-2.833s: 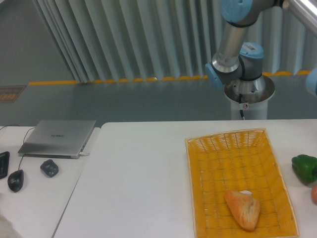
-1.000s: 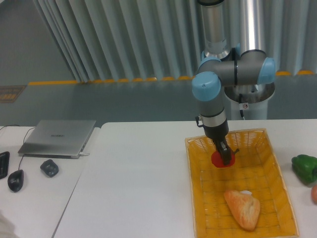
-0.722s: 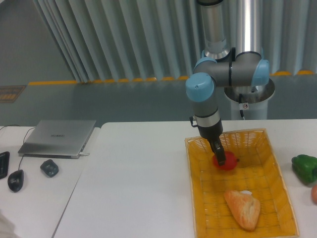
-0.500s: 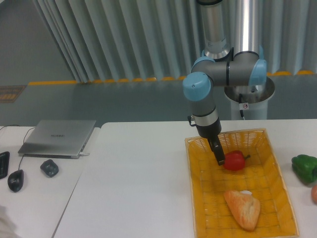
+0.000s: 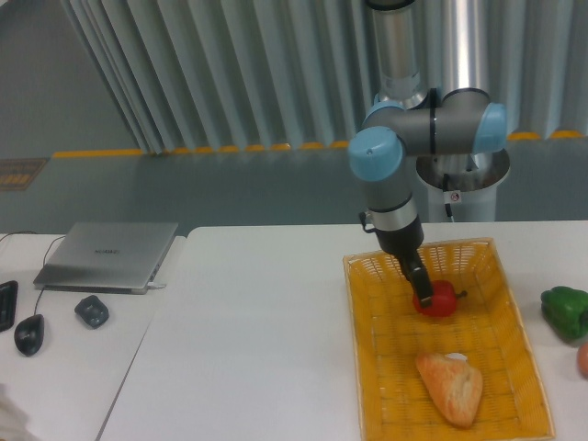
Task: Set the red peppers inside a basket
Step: 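Raise the gripper and move it back toward the green pepper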
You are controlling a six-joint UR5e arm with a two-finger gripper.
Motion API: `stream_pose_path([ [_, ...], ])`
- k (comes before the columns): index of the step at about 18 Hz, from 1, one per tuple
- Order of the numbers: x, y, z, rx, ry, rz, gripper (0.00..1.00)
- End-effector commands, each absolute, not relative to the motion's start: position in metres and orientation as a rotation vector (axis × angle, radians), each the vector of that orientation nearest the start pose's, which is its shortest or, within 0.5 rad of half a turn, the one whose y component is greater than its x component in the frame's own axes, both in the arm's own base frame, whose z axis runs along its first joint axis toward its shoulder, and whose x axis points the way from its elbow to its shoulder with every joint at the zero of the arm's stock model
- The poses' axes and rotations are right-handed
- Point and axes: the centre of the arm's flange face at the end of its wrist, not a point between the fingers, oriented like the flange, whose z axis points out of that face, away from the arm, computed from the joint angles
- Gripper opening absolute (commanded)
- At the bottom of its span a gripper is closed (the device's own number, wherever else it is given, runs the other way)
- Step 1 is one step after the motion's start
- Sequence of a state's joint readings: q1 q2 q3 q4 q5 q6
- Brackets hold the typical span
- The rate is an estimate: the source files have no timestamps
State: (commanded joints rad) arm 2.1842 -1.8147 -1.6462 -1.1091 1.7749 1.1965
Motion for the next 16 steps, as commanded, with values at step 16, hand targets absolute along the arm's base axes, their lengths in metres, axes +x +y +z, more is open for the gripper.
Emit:
stream_pose_path([
  [16,-0.435,0.466,0.383,-2.948,1.101,0.138,1.00],
])
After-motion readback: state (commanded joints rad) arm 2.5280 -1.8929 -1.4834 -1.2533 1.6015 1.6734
